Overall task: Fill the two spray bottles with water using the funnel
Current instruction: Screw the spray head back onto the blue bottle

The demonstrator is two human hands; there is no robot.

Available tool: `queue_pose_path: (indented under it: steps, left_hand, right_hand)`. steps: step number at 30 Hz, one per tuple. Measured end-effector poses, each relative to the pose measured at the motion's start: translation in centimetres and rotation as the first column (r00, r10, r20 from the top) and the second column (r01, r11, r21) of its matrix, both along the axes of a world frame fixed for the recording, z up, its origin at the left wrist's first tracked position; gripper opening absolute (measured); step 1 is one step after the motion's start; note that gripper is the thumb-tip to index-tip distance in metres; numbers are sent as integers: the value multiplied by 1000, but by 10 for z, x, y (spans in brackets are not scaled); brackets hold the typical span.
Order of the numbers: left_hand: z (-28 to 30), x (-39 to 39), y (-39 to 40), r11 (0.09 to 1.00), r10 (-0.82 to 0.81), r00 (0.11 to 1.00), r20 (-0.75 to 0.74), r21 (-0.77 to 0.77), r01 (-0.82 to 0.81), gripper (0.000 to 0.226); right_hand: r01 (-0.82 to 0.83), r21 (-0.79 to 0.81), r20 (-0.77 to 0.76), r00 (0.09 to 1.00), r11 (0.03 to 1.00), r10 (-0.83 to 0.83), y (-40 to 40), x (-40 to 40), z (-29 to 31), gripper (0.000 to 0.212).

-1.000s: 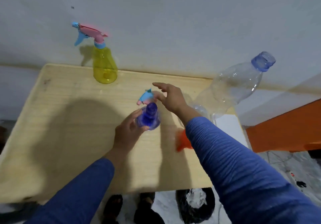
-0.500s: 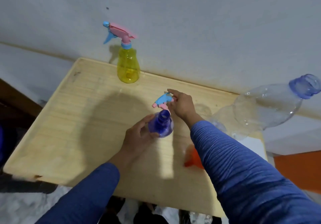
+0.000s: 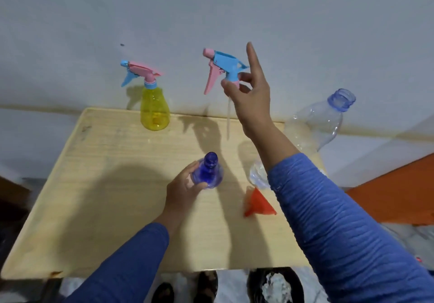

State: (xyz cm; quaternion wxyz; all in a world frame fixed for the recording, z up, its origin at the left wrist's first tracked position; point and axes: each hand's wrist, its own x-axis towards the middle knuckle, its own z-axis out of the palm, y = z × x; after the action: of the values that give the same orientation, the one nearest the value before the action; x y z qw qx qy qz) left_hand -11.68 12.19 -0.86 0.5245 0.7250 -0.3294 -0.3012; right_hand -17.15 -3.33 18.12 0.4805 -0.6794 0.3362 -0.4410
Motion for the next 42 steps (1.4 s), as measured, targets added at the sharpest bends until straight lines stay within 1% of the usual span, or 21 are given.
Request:
queue_pose_path:
  steps: [3,7,10,16,20,23,25,27,30,34,37,39,42]
  left_hand:
    - [-5,1,-1,1000,9,1000,-28,-12,-9,61]
    - [-15,3,1,998,3,1000,-9,-60,-3,61]
    - [-17,4,1,997,-12,1000,-22,-76,10,62]
    - [-17,5,-1,998,-25,999,-24,-63,23,64]
    - [-18,6,-2,997,-27,999,-33,-69,25,64]
    - [-18,5,-2,997,-15,1000,-25,-75,13,63]
    - [-16,4,-2,997,-1,1000,-6,-77,0,63]
    - [-15,3,-3,997,9,1000,8,-71,-8,63]
    - [-14,1,-5,999,25,999,-22,-43,-26,63]
    - [-15,1,-4,999,26,999,-47,-34,-27,62]
    - [-14,1,-2,998,17,996,-87,-52,-22,60]
    - [-14,0,-2,998,19,996,-89,-58,-24,59]
    - [-15,-1,-2,998,22,995,-101,-54,-27,59]
  right_hand:
    - [50,13,42,998,999,-51,16,-10,2,72]
    - [127,38,50,990,991,-129,33,-17,-18,59]
    - [168,58,68,983,984,-172,41,-20,-30,54]
    - [174,78,109,977,982,-181,55,-20,-44,51]
    - [137,64,122,982,988,-144,60,-20,-53,49]
    - [78,72,33,996,994,-80,62,-25,-72,48]
    - [47,110,-31,999,993,-43,62,-31,-88,47]
    - [26,148,-58,998,989,-18,63,-36,-99,46]
    - [12,163,-36,999,987,-7,59,-38,-94,45]
    - [-39,38,61,997,999,37,42,-32,-55,45]
    - [-82,5,140,987,997,81,34,-25,-28,46]
    - [-103,-9,153,983,995,103,34,-22,-21,45]
    - [-138,10,132,982,990,135,39,-22,-30,45]
